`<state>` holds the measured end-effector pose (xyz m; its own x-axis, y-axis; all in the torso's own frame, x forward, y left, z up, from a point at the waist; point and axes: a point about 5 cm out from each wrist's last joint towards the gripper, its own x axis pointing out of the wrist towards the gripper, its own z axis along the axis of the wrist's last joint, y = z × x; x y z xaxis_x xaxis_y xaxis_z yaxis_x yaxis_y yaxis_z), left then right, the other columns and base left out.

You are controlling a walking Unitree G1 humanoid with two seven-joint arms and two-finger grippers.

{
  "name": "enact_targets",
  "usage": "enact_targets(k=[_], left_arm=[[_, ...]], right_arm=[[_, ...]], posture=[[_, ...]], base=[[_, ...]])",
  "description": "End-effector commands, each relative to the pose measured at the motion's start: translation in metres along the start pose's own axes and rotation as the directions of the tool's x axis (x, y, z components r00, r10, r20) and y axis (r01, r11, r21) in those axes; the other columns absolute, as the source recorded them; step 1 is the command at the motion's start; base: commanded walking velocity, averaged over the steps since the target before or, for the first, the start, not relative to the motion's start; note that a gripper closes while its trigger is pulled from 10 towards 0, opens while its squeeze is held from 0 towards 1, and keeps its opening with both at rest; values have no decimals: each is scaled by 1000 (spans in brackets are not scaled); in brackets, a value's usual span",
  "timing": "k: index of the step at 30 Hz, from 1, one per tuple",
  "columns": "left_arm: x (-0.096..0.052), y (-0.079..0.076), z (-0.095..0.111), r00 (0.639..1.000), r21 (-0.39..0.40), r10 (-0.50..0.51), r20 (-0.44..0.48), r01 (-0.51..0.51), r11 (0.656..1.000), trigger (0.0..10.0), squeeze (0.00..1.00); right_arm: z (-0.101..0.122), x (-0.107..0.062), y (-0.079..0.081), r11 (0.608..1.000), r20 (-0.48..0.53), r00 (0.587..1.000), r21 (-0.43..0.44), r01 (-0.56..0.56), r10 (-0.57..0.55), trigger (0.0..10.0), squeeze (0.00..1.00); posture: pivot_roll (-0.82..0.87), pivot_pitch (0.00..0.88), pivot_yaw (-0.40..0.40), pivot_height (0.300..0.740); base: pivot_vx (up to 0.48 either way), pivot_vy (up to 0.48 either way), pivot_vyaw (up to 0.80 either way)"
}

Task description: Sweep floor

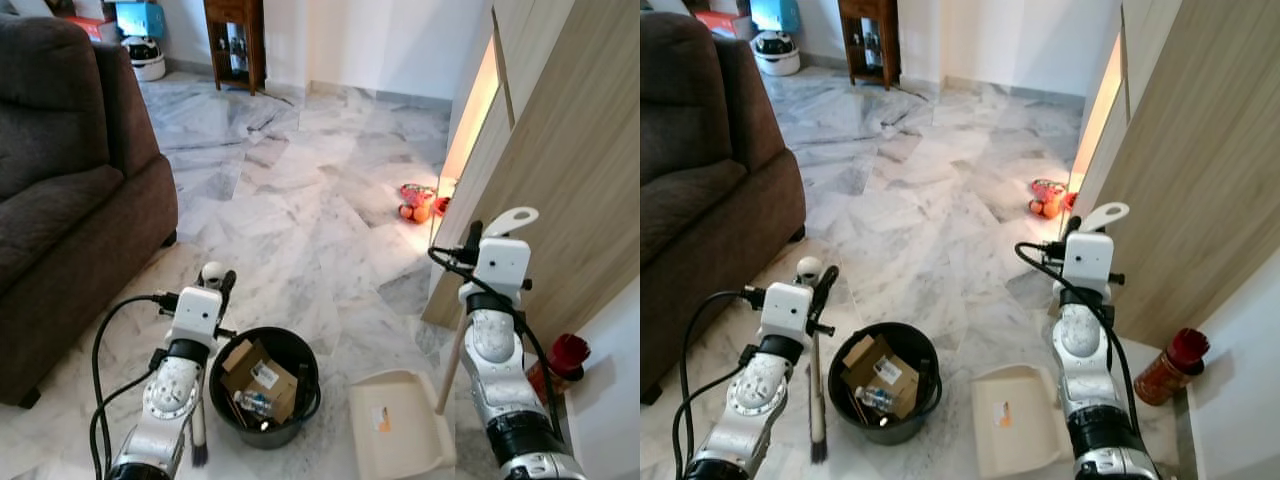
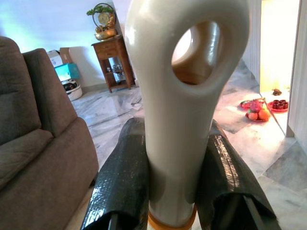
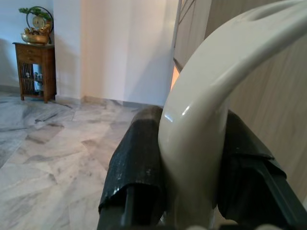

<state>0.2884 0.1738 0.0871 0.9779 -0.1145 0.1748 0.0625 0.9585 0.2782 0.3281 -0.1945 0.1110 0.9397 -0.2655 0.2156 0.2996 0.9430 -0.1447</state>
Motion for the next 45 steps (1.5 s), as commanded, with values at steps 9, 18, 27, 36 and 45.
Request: enact_targets(k=[9,18,27,36,45], left_arm=[[11,-7,17,997,-29,-48,64,50,998,10000,0],[11,-6,15,997,-34,-51,52,52,998,10000,0],[9,-4,14,998,-35,-47,47,49,998,10000,0],[9,-3,15,998,-34,-50,47,52,998,10000,0],[9,-3,15,998,-35,-47,47,48,998,10000,0]], right_arm=[[1,8,-6,998,14,999,55,32,-33,10000,0],[-2,7,-2,998,17,1000,68,13,-14,10000,0],[-3,6,1,997,20,1000,78,2,-4,10000,0],[-4,5,3,997,22,1000,83,-3,1,10000,0],[-5,5,3,996,22,1000,84,-2,0,10000,0]], posture=[[49,0,-46,740],[50,0,-42,740],[56,0,-44,740],[58,0,-40,740],[57,0,-41,740]], base=[[0,0,0],[0,0,0],[0,0,0],[-163,0,0],[-271,0,0]])
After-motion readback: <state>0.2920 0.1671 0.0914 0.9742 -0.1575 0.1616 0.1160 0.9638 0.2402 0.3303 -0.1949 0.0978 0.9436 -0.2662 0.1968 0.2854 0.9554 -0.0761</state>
